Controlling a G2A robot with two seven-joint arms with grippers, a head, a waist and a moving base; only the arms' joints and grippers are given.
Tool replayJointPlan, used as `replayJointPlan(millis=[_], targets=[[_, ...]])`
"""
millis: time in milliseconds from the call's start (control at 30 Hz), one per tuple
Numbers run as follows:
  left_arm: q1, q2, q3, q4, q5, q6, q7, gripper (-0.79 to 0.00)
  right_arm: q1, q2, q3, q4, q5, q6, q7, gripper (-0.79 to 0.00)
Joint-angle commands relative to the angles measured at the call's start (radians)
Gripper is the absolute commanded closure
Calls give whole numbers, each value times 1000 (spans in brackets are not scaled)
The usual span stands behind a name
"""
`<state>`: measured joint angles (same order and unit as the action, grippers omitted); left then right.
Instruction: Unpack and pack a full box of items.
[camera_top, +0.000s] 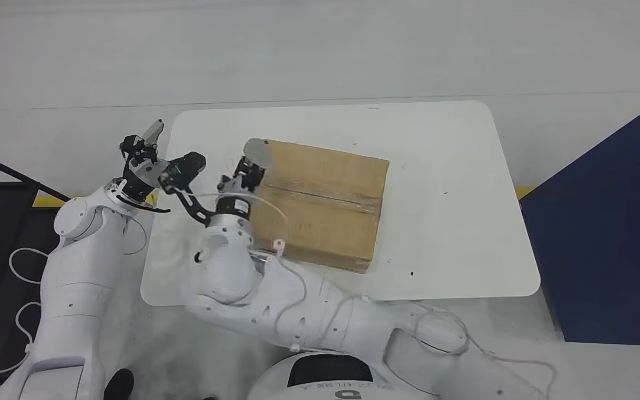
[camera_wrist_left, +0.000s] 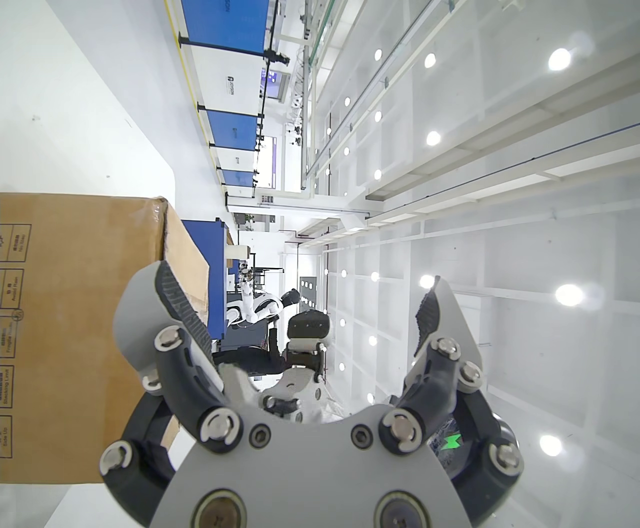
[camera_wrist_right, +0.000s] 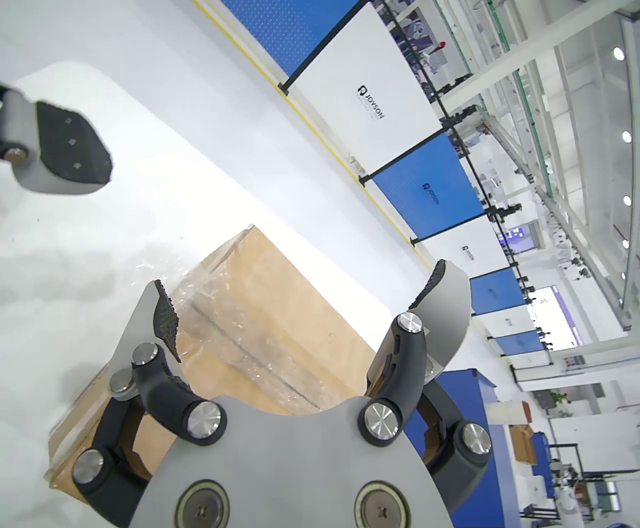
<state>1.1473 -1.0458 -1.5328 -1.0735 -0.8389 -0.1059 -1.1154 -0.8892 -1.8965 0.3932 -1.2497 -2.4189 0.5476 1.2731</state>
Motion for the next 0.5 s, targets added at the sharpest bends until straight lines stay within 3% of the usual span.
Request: replayJointPlan(millis=[0,200,467], targets=[[0,0,0,0,0,0,0,-785,-77,22,75,-86,-153,-9,8,-785],[0,0,0,0,0,0,0,-785,-263,115,242,-327,-427,-68,58,-785],[0,0,0,0,0,0,0,-785,-492,201,476,-600,-447,-155,-75,-785]])
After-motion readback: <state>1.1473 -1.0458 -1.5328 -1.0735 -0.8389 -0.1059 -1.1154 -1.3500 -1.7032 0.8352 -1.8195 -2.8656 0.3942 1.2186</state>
